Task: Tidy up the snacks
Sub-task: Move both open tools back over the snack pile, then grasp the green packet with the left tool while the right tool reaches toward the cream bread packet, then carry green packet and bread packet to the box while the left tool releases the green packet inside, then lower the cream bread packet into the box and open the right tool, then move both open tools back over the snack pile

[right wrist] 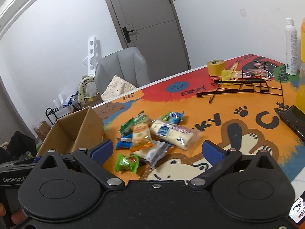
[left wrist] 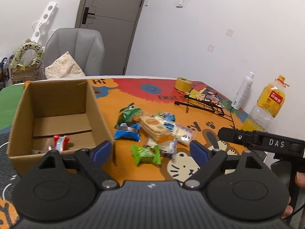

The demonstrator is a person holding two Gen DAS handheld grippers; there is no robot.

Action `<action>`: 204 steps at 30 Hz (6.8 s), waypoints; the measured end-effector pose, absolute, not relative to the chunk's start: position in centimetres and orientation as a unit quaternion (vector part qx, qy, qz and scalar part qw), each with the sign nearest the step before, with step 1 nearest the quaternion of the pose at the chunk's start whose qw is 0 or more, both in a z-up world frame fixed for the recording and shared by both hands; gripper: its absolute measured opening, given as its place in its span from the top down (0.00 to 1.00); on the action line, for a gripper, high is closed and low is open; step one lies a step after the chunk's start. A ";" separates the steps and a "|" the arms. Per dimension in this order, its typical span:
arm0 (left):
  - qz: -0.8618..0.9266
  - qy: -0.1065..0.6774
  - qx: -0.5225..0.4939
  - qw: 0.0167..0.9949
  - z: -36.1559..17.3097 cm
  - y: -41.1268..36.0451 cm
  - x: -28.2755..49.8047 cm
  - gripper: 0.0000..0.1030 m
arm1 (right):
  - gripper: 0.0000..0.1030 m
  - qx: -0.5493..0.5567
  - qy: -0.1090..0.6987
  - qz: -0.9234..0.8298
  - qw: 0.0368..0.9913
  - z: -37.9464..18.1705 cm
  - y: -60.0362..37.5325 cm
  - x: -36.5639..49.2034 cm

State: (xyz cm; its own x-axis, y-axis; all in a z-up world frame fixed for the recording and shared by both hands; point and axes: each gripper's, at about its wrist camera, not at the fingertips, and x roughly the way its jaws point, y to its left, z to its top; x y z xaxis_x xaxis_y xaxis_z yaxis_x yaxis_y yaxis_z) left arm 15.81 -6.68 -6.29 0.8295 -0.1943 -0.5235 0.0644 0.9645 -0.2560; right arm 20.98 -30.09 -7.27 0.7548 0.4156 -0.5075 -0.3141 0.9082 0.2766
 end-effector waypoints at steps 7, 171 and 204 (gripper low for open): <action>-0.080 0.286 -0.107 0.949 -6.8 -8.2 17.1 0.15 | 0.11 0.103 0.296 0.209 0.926 -8.2 -31.2 22.0; 0.146 0.212 -0.218 0.941 -5.5 9.2 14.6 0.23 | 0.74 0.066 0.276 0.367 0.886 -5.0 -12.2 24.3; 0.088 0.254 -0.177 0.947 -5.4 3.1 16.4 0.05 | 0.13 0.090 0.305 0.302 0.899 -6.2 -20.3 24.0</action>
State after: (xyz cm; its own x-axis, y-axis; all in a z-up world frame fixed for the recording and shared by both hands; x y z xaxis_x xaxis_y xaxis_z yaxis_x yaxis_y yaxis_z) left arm 16.37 3.10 -5.41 0.8557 0.0765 -0.5117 -0.2562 0.9219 -0.2907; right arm 24.00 -20.35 -6.16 0.6312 0.5986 -0.4932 -0.4884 0.8007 0.3468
